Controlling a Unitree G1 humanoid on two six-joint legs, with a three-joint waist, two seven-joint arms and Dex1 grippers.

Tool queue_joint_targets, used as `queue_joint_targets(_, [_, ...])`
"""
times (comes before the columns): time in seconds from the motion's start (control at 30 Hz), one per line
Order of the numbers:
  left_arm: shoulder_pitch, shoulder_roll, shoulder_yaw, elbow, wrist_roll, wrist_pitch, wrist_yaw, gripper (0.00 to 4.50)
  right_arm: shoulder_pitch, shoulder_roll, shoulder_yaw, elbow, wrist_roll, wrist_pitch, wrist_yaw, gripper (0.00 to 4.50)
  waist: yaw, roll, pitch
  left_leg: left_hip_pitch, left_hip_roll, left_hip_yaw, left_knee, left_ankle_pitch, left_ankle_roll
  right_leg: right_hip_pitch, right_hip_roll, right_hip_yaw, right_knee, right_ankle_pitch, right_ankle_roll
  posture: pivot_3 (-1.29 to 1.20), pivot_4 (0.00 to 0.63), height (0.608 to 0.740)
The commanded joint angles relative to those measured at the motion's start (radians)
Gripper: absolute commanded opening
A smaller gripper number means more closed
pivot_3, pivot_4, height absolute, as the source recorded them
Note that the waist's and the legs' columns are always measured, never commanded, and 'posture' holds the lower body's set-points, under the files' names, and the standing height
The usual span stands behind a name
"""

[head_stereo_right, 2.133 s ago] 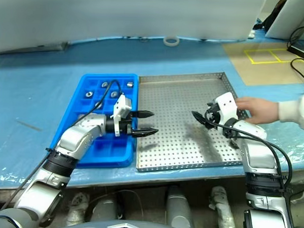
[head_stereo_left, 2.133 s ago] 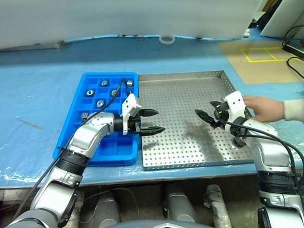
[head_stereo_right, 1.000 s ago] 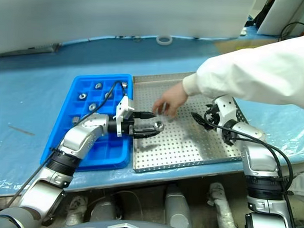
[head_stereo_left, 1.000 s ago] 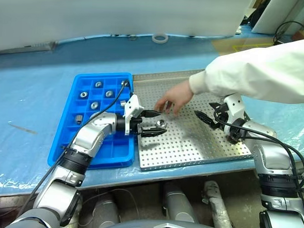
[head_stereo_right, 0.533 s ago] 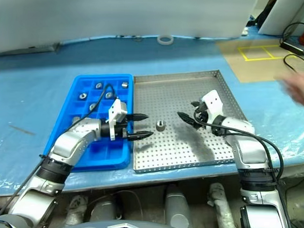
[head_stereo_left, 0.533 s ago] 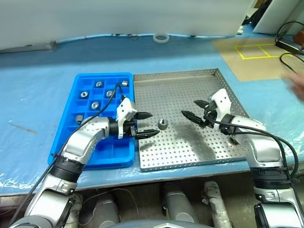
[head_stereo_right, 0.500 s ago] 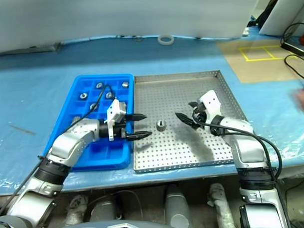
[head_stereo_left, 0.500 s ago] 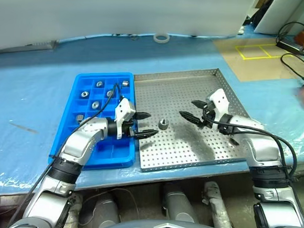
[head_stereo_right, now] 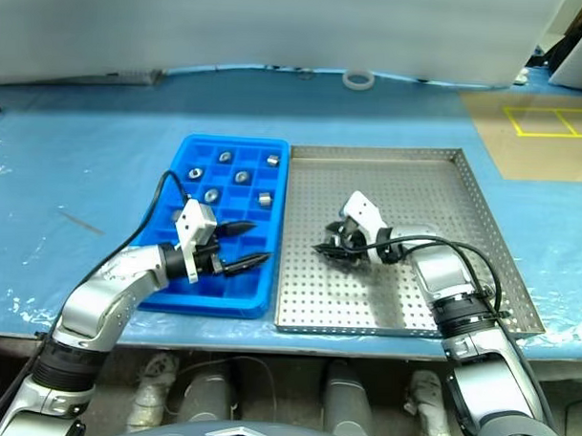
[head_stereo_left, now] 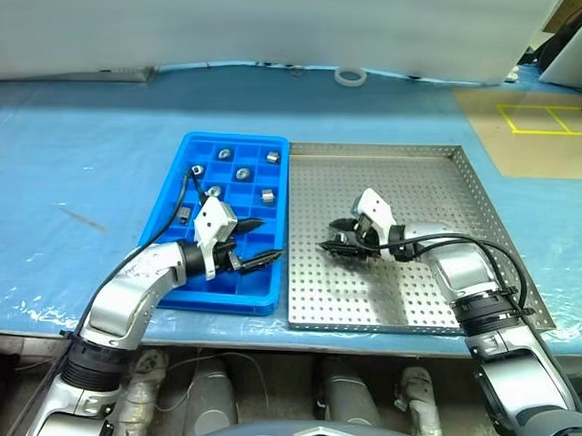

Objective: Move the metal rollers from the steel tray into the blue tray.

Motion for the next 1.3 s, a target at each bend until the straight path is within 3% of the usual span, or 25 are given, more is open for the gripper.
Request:
queue_joint_targets(0.03, [0.006, 0.018, 0.038, -0.049, -0.026, 0.011, 0.015, 4.00, -0.005, -0.013, -0.013, -0.022, 0.005, -0.018, 0.027, 1.64, 0.000, 0.000, 0.000, 0.000, 0.000, 0.000, 0.000, 0.000, 0.000, 0.000, 0.000, 0.000, 0.000, 0.000, 0.000, -0.10, 0.150, 0.740])
queue_joint_targets(0.4, [0.079, 0.051, 0.131, -0.134, -0.063, 0.041, 0.083, 4.00, -0.192, 0.173, -0.151, 0.011, 0.198, 0.044, 0.040, 1.65, 0.006, 0.000, 0.000, 0.003, 0.000, 0.000, -0.002, 0.002, -0.004, -0.002, 0.001, 0.002, 0.004, 0.000, -0.001, 0.05, 0.150, 0.740])
queue_joint_targets(0.7, [0.263, 0.050, 0.213, -0.305, -0.074, 0.063, 0.203, 4.00, -0.351, 0.299, -0.075, 0.297, 0.095, -0.135, 0.068, 1.65, 0.058, 0.000, 0.001, 0.001, 0.002, -0.002, -0.004, 0.003, -0.005, -0.003, 0.000, -0.003, 0.005, -0.003, -0.005, 0.24, 0.150, 0.740])
queue_joint_targets(1.03, [0.380, 0.043, 0.242, -0.401, -0.091, 0.067, 0.281, 4.00, -0.403, 0.316, -0.025, 0.486, 0.000, -0.257, 0.172, 1.65, 0.117, 0.000, 0.001, -0.007, 0.002, -0.005, -0.003, 0.003, -0.006, -0.008, -0.001, -0.006, 0.006, -0.003, -0.005, 0.31, 0.150, 0.740])
queue_joint_targets(1.2, [0.381, 0.056, 0.233, -0.390, -0.093, 0.065, 0.278, 4.00, -0.331, 0.253, 0.015, 0.348, 0.035, -0.159, 0.357, 1.65, 0.122, 0.000, 0.001, -0.011, 0.003, -0.005, -0.002, 0.003, -0.006, -0.013, 0.000, -0.007, 0.008, -0.003, -0.006, 0.29, 0.150, 0.740])
queue_joint_targets(1.3, [0.367, 0.061, 0.217, -0.375, -0.095, 0.067, 0.270, 4.00, -0.278, 0.227, 0.031, 0.269, 0.031, -0.145, 0.384, 1.65, 0.131, 0.000, 0.001, -0.012, 0.003, -0.005, -0.002, 0.003, -0.006, -0.012, 0.000, -0.007, 0.008, -0.003, -0.006, 0.27, 0.150, 0.740])
